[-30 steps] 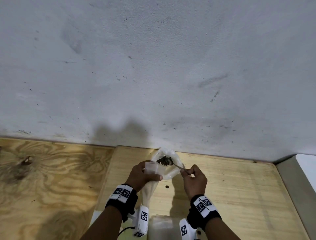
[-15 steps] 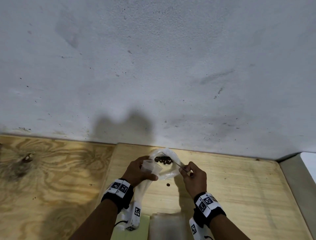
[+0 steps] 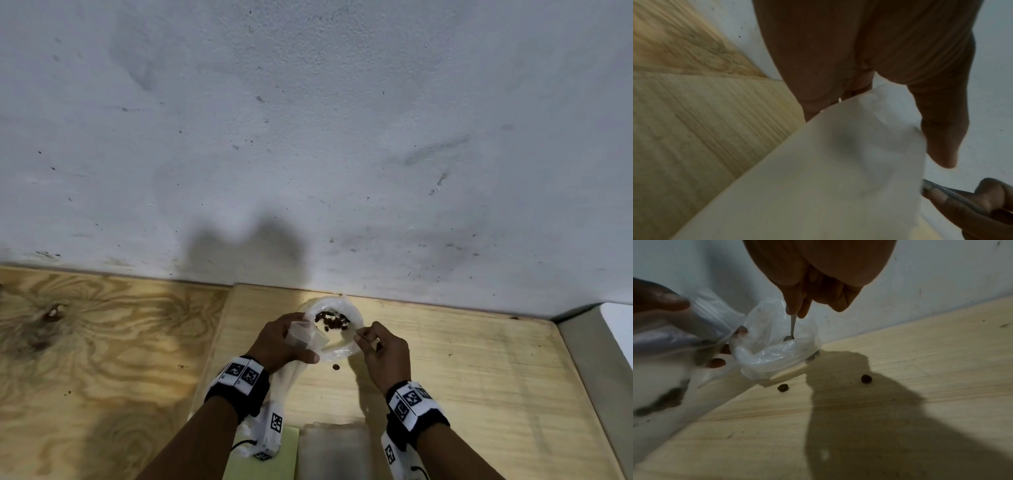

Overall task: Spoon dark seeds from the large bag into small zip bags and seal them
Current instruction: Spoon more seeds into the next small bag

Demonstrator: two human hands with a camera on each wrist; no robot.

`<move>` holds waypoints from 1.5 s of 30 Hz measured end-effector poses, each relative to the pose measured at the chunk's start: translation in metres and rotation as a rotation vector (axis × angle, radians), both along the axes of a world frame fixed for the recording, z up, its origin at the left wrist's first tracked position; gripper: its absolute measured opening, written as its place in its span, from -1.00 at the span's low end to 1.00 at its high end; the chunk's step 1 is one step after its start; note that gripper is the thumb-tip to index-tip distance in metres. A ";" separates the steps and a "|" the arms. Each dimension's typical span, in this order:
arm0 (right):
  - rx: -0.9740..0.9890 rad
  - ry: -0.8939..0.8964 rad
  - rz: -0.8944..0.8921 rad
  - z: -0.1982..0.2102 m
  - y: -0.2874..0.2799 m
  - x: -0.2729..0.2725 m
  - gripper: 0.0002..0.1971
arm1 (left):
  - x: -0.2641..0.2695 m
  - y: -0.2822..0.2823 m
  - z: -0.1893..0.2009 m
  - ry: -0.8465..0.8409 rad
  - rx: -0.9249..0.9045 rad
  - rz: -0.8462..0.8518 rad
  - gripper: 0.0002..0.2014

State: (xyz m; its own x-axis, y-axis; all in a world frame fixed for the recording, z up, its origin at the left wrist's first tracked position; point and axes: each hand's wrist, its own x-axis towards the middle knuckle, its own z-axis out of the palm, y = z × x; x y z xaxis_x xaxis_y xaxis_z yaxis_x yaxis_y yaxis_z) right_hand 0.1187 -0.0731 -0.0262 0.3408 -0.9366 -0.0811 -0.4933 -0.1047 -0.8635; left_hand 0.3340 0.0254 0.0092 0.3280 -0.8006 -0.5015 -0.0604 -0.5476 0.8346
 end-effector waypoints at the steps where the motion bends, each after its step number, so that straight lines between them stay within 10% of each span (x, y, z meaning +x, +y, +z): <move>1: 0.022 -0.004 0.013 -0.001 0.001 -0.001 -0.69 | 0.000 0.000 0.000 0.002 -0.002 0.004 -0.11; 45: -0.026 0.124 -0.206 0.007 0.010 -0.004 -0.59 | -0.035 0.011 -0.001 -0.086 -0.087 0.095 -0.15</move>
